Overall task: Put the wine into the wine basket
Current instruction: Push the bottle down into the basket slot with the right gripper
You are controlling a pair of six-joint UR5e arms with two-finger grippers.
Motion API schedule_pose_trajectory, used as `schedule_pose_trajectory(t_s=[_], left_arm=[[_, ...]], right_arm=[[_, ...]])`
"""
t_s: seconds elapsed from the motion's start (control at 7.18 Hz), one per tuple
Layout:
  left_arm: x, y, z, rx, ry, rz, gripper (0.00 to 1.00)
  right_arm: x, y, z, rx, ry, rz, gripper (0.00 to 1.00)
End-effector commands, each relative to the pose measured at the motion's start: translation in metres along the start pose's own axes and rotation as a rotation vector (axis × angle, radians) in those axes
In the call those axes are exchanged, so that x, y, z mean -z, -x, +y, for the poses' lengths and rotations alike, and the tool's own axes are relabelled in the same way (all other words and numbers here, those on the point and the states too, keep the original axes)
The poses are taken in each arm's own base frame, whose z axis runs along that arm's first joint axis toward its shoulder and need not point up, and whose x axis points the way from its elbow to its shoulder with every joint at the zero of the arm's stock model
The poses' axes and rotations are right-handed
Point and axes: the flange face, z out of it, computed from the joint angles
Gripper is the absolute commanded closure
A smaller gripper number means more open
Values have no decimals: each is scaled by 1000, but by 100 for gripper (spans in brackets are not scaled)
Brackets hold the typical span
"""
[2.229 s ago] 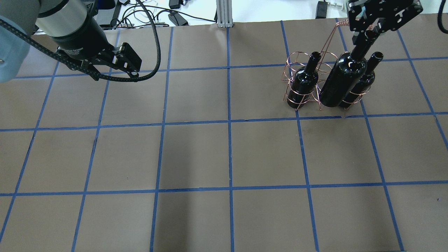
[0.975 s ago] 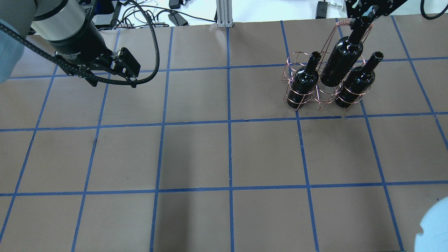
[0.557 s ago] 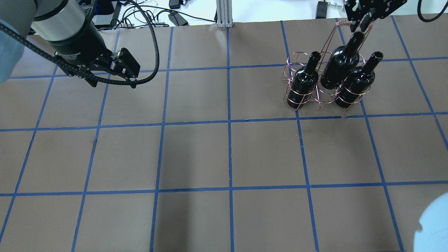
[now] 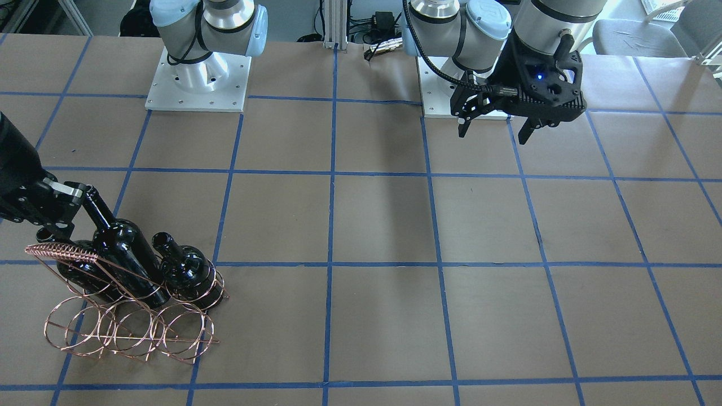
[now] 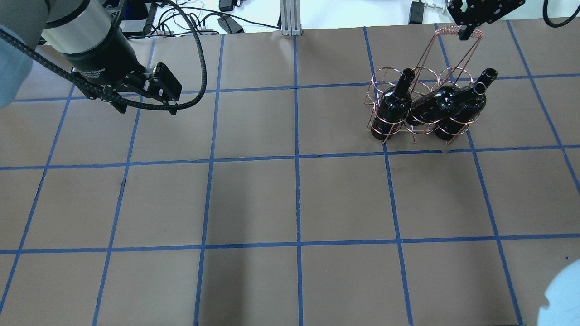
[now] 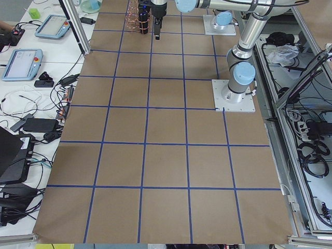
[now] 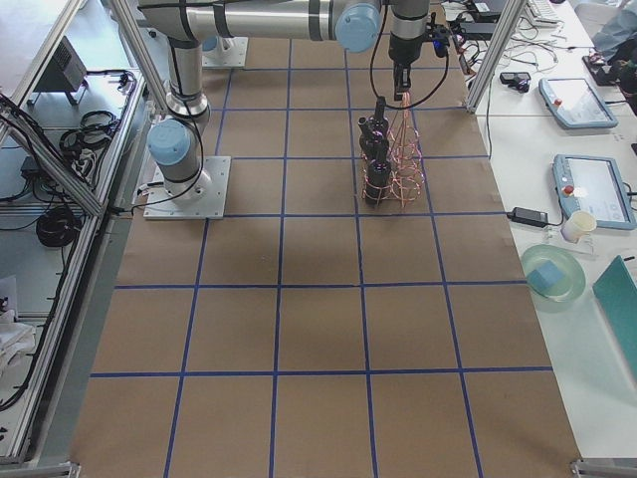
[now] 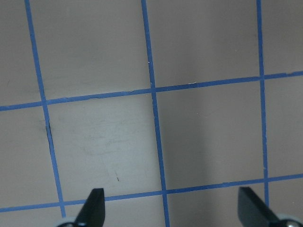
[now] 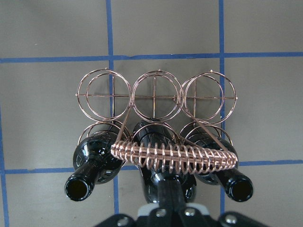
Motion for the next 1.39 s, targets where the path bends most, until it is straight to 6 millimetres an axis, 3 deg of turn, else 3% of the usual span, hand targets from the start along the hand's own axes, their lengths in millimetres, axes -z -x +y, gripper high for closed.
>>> schedule_pose_trajectory(t_s=[0.0, 0.14, 0.28, 0.42, 0.56, 0.98, 1.25], left_arm=[[-2, 0, 0, 0, 3, 0, 0], [-2, 0, 0, 0, 3, 0, 0], [-2, 0, 0, 0, 3, -1, 0], [-2, 0, 0, 0, 3, -1, 0], [-2, 0, 0, 0, 3, -1, 0], [-1, 0, 1, 0, 3, -1, 0], [-2, 0, 1, 0, 6, -1, 0]], right_arm=[[-4, 0, 1, 0, 8, -1, 98], [-13, 0, 4, 1, 27, 0, 86], [-12, 1, 10, 1, 27, 0, 84], [-16, 2, 12, 7, 35, -1, 57], [-24, -1, 15, 23, 55, 23, 21], [-48, -2, 44, 119, 117, 20, 17], [-60, -3, 49, 168, 152, 14, 19]])
